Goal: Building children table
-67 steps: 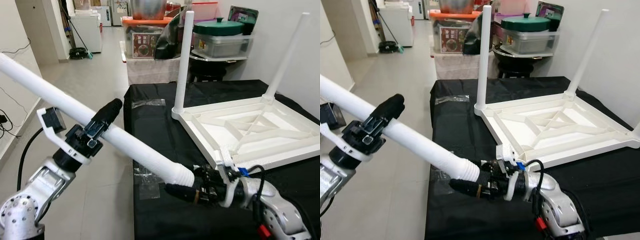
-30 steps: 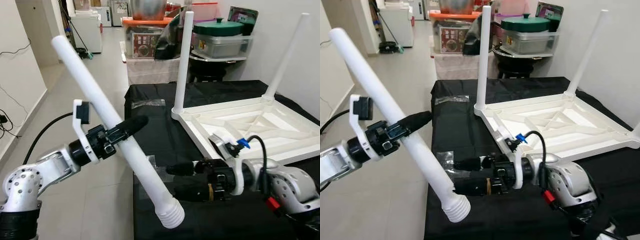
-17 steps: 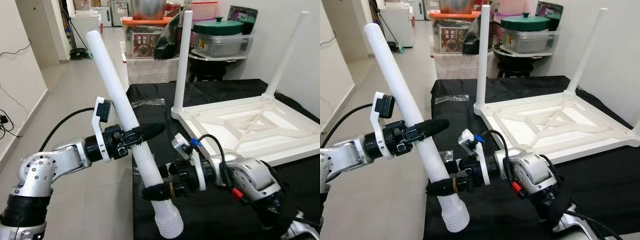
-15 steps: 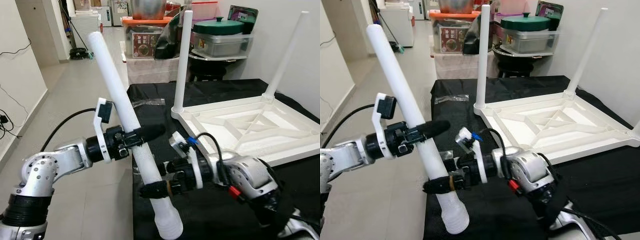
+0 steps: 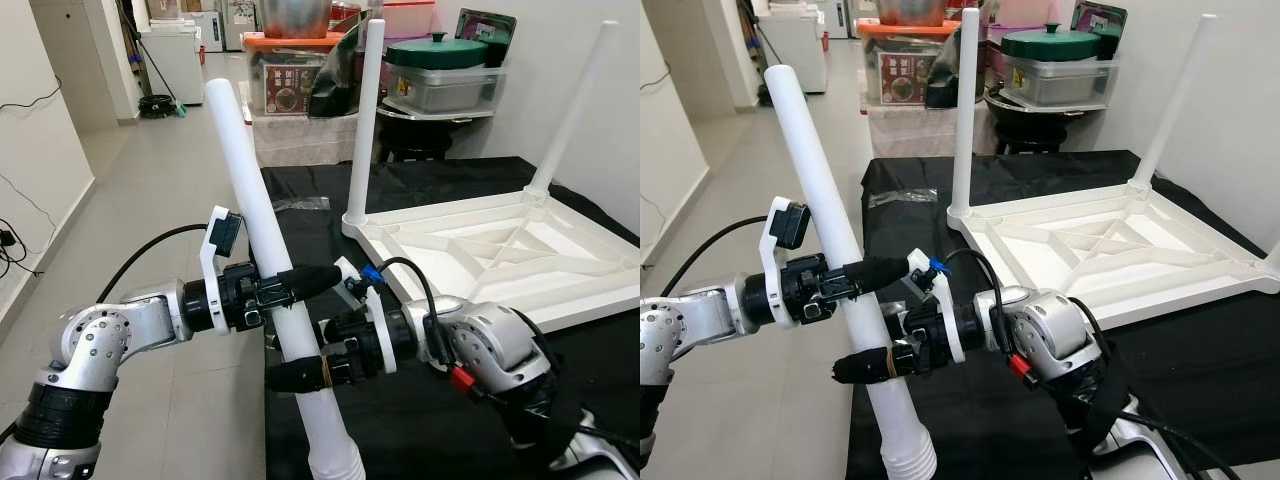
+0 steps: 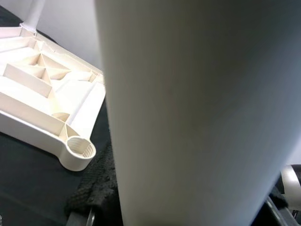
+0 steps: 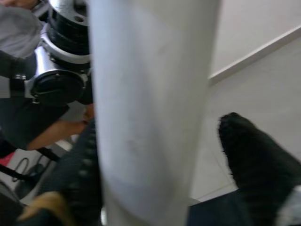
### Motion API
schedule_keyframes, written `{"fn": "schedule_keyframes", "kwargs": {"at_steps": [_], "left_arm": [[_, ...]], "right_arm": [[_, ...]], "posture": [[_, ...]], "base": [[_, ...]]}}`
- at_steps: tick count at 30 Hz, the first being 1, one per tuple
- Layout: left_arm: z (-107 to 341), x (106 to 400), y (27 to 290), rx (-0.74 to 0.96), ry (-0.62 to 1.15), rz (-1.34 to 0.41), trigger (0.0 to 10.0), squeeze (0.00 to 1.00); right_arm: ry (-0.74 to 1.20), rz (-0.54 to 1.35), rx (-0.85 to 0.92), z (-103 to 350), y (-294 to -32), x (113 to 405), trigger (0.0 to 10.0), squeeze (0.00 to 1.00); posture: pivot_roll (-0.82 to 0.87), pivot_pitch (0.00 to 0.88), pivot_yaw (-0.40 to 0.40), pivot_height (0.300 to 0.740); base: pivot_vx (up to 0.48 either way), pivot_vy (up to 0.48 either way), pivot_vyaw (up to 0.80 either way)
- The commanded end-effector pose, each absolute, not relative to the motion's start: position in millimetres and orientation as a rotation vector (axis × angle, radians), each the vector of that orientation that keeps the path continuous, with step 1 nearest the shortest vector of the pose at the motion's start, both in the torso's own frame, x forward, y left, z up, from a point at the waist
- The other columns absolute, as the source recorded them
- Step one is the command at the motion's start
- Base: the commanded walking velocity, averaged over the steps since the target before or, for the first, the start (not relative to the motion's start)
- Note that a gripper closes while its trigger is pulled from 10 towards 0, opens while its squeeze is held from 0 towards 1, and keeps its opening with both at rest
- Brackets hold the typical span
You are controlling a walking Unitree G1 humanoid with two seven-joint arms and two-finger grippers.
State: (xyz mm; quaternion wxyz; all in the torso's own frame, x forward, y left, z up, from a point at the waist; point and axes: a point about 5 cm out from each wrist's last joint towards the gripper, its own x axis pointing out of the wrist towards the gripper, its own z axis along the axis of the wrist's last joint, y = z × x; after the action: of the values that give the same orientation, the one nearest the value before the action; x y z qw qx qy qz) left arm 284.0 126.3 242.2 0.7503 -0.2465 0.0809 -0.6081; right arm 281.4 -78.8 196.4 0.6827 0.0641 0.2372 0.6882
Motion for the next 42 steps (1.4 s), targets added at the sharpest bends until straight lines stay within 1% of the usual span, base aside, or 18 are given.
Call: {"fn": "schedule_keyframes", "kwargs": {"at_steps": [1, 16, 20, 21, 22, 23, 26, 29, 31, 35, 37, 39, 42], "left_arm": [[244.1, 284.6, 122.8, -0.531, 0.179, -1.354, 10.0, 0.0], [251.9, 291.6, 126.6, -0.509, 0.122, -1.343, 10.0, 0.0], [257.2, 290.6, 127.6, -0.499, 0.064, -1.349, 10.0, 0.0], [261.4, 290.9, 129.4, -0.5, 0.014, -1.344, 10.0, 0.8], [261.4, 290.9, 129.4, -0.5, 0.014, -1.344, 10.0, 0.8], [264.2, 291.9, 131.4, -0.509, -0.021, -1.331, 10.0, 1.0], [266.3, 291.9, 133.9, -0.52, -0.049, -1.33, 10.0, 1.0], [274.8, 285.9, 140.0, -0.575, -0.107, -1.376, 10.0, 1.0], [279.8, 283.0, 141.7, -0.582, -0.135, -1.389, 10.0, 1.0], [281.3, 281.0, 144.1, -0.583, -0.142, -1.388, 10.0, 1.0], [277.7, 278.0, 148.3, -0.58, -0.133, -1.391, 10.0, 1.0], [270.4, 275.6, 155.5, -0.572, -0.125, -1.352, 10.0, 1.0], [268.6, 275.0, 158.2, -0.569, -0.127, -1.334, 10.0, 1.0]], "right_arm": [[0.528, 1.548, 0.144, 197.4, -76.5, 279.1, 0.0, 0.0], [0.54, 1.544, 0.235, 196.1, -76.3, 272.5, 0.0, 0.0], [0.535, 1.53, 0.257, 195.6, -78.7, 272.8, 0.0, 0.0], [0.53, 1.517, 0.27, 195.1, -80.2, 274.0, 0.0, 0.0], [0.53, 1.517, 0.27, 195.1, -80.2, 274.0, 0.0, 0.0], [0.525, 1.505, 0.283, 195.0, -81.4, 275.4, 0.0, 0.0], [0.518, 1.491, 0.295, 195.1, -83.2, 276.9, 0.0, 0.0], [0.507, 1.456, 0.316, 194.8, -88.5, 280.3, 0.0, 0.0], [0.505, 1.434, 0.321, 193.9, -91.6, 282.4, 0.0, 0.0], [0.494, 1.402, 0.322, 193.2, -95.3, 286.7, 0.0, 0.0], [0.468, 1.348, 0.329, 195.1, -101.7, 296.0, 0.0, 0.0], [0.396, 1.244, 0.335, 203.7, -117.2, 313.7, 0.0, 0.0], [0.368, 1.208, 0.336, 207.2, -122.8, 319.3, 0.0, 0.0]], "posture": [[0.05, 0.0, -0.015, 0.74], [0.05, 0.0, -0.018, 0.74], [0.05, 0.0, -0.021, 0.74], [0.05, 0.0, -0.022, 0.74], [0.05, 0.0, -0.022, 0.74], [0.05, 0.0, -0.022, 0.74], [0.04, 0.0, -0.023, 0.74], [0.04, 0.0, -0.022, 0.74], [0.04, 0.0, -0.025, 0.74], [0.04, 0.0, -0.026, 0.74], [0.04, 0.0, -0.026, 0.74], [0.05, 0.0, -0.034, 0.74], [0.05, 0.0, -0.034, 0.74]], "base": [[0.0, 0.0, 0.0], [0.0, 0.0, 0.0], [0.0, 0.0, 0.0], [0.0, 0.0, 0.0], [0.0, 0.0, 0.0], [0.0, 0.0, 0.0], [0.0, 0.0, 0.0], [0.0, 0.0, 0.0], [0.0, 0.0, 0.0], [0.0, 0.0, 0.0], [0.0, 0.0, 0.0], [0.0, 0.0, 0.0], [0.0, 0.0, 0.0]]}}
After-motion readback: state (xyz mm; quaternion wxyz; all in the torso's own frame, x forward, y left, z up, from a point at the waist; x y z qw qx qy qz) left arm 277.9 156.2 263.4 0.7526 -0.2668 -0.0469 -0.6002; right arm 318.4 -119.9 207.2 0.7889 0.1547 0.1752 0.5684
